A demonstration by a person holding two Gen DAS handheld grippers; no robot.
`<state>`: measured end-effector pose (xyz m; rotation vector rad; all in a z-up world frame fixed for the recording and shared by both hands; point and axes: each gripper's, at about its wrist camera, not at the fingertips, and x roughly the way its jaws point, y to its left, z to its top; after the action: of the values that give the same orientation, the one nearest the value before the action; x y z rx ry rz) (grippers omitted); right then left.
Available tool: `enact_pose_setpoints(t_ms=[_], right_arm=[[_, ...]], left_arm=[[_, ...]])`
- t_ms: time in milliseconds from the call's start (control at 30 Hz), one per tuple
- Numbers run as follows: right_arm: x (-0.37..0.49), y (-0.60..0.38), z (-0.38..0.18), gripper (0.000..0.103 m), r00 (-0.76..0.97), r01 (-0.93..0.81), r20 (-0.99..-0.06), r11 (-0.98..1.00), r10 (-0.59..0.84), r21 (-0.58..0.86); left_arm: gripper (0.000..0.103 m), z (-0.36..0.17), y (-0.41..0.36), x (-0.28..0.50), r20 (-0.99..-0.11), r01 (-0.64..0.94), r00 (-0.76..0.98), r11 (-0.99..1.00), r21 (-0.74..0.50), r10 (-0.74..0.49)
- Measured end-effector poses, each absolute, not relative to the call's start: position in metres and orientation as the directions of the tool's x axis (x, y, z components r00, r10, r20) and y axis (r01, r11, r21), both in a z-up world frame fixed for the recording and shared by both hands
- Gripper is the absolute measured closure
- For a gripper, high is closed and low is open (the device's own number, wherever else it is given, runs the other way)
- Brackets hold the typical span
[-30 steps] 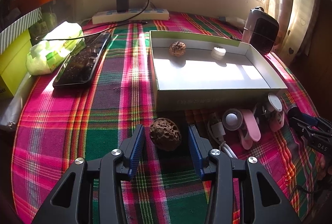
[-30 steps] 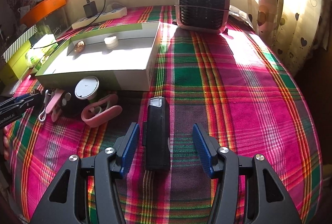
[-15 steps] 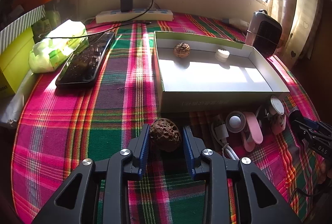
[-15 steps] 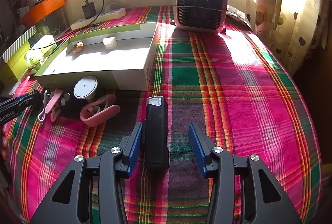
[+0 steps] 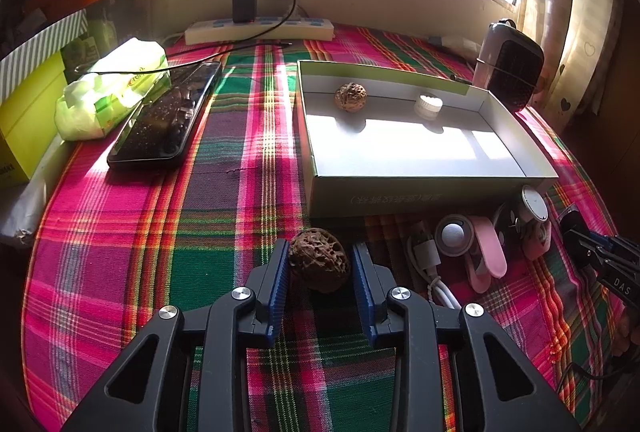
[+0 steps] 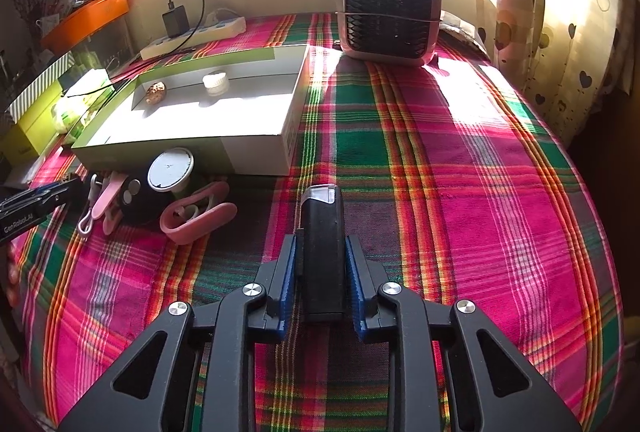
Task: Organize objects
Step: 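Carry the walnut with the left tool into the box while the right tool carries the black device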
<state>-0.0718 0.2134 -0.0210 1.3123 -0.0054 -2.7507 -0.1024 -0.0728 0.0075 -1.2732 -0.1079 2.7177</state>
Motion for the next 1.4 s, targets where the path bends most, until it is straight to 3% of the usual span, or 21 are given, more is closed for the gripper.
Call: enact_pose_setpoints(t_ms=[1400], right_arm=[[-0.077,0.199,0.003,0.079,-0.657,0.143,-0.742,-0.988,-0.135,0.053]], left_arm=[[0.075,0.037,-0.059,-0.097,-0.721,-0.156,-0.663,-0.979,-0.133,0.204]])
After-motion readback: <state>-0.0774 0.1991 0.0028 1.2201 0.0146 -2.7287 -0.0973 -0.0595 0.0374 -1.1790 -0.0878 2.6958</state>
